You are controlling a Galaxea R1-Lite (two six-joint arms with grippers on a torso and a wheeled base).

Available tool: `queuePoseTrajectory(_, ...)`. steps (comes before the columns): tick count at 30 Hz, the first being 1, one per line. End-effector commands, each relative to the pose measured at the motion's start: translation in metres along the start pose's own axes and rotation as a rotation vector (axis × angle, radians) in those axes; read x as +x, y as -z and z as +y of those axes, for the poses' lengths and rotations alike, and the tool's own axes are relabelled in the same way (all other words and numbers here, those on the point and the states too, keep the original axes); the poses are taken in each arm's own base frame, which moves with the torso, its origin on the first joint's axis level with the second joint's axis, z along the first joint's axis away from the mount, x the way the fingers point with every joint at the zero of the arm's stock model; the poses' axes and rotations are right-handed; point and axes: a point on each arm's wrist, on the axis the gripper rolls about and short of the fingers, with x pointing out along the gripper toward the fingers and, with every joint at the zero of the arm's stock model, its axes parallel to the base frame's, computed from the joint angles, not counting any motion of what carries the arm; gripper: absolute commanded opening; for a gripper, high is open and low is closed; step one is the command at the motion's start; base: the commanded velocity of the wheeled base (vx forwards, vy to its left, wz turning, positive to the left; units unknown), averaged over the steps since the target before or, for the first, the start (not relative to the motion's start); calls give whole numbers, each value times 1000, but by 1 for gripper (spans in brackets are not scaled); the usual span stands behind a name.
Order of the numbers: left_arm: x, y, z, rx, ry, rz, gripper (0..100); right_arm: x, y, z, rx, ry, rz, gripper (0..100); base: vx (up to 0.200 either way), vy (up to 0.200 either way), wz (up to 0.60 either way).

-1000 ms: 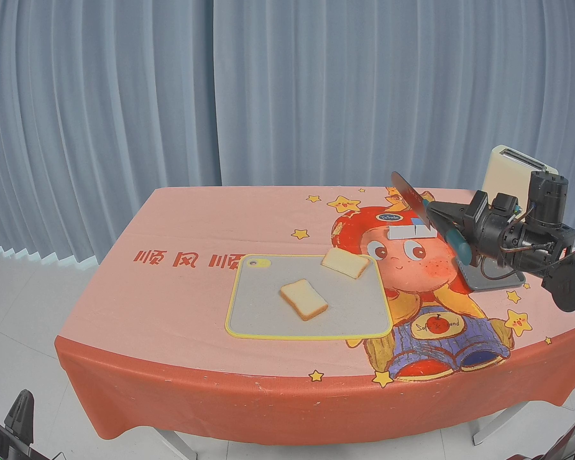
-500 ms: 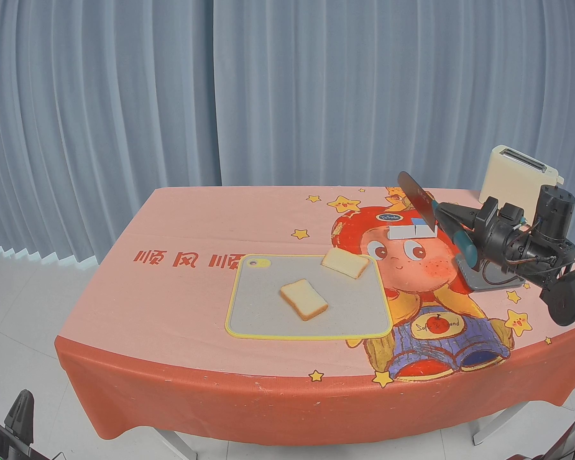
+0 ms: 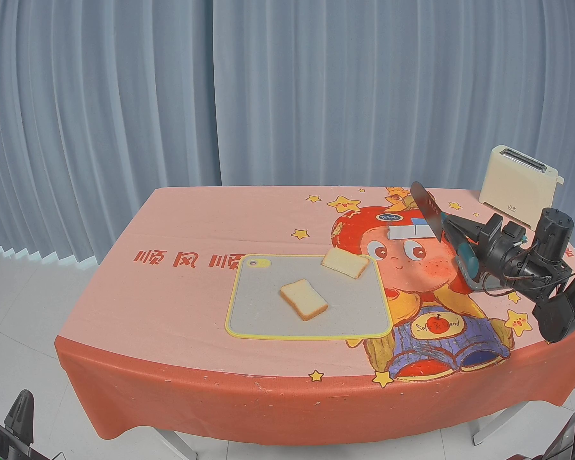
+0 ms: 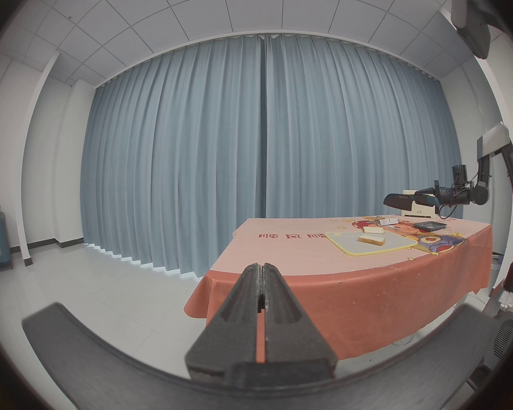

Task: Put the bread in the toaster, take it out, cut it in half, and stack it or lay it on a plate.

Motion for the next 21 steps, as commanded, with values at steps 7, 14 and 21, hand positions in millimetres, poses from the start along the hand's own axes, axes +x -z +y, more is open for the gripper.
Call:
queuePoseTrajectory(7,1,5,0,0,-2,19,0,9,4,-28,47,36,34,0,0,0,0)
queuePoseTrajectory(14,1,5,0,0,-1,19,0,10,4,-30,49,41,32,0,0,0,0)
queuePoseTrajectory(21,1,5,0,0,-1,19,0,8,-1,-30,45,30,14,0,0,0,0)
